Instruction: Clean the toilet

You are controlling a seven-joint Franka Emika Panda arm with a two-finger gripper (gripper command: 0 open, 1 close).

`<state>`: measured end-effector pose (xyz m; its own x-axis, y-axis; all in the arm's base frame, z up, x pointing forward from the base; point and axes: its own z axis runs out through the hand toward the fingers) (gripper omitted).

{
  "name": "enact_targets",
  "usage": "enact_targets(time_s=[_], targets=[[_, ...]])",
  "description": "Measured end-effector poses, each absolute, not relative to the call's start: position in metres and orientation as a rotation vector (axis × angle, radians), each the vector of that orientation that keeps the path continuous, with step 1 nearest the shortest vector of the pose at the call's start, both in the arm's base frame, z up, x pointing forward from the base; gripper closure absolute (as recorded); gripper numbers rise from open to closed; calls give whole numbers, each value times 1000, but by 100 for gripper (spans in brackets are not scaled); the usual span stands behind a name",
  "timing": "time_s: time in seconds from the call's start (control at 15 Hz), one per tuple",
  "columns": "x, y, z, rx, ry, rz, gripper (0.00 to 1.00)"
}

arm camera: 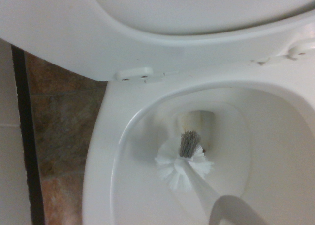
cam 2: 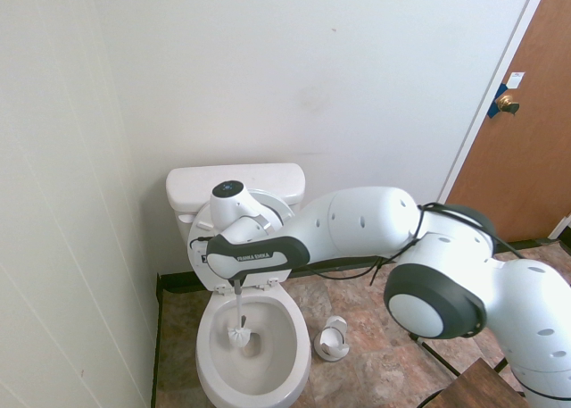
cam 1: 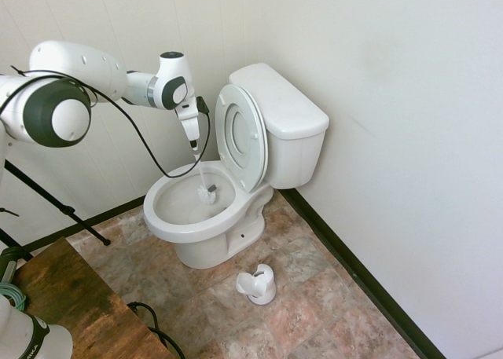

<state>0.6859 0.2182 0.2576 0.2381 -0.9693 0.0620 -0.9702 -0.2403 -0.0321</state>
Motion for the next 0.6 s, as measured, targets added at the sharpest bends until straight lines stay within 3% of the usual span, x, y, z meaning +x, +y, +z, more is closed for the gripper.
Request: enact_targets(time_s=[0.33, 0.6], targets=[[651, 169, 363, 2467, -1968, 152, 100], [635, 124, 410, 2462, -1997, 165, 100]])
